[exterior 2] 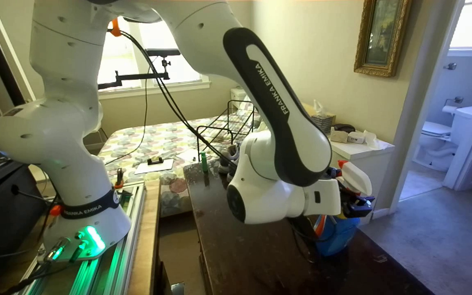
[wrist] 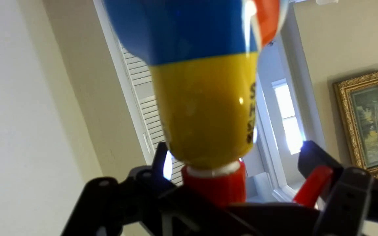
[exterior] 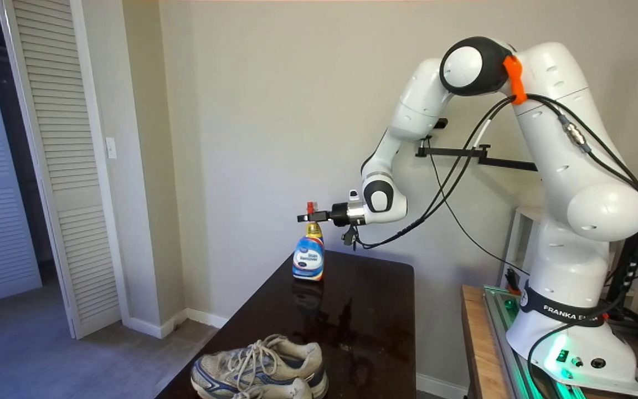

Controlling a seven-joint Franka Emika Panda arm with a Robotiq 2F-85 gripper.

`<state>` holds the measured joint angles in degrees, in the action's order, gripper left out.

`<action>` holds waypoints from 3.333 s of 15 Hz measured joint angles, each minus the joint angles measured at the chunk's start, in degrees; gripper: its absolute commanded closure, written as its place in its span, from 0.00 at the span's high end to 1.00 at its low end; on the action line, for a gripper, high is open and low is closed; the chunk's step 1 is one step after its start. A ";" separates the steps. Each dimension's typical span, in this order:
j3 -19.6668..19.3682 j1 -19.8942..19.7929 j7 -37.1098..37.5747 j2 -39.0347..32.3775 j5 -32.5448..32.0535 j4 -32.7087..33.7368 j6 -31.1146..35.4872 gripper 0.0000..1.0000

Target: Move the blue bottle forwards

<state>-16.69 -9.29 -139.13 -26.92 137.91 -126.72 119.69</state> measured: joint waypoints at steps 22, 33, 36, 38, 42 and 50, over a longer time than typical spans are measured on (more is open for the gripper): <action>0.07 1.76 2.07 17.39 -13.29 -6.69 25.68 1.00; -0.10 -1.77 4.10 13.60 -25.89 -7.71 13.97 1.00; -0.82 -3.53 4.90 12.71 -29.14 -7.29 10.86 1.00; -1.32 -4.19 5.82 12.21 -31.39 -6.60 10.63 1.00; -1.75 -4.12 9.00 11.96 -35.82 -5.35 14.05 1.00; -0.90 -3.42 11.41 7.62 -38.39 -3.26 21.34 1.00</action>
<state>-17.59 -12.71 -127.72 -19.30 99.52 -129.98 141.03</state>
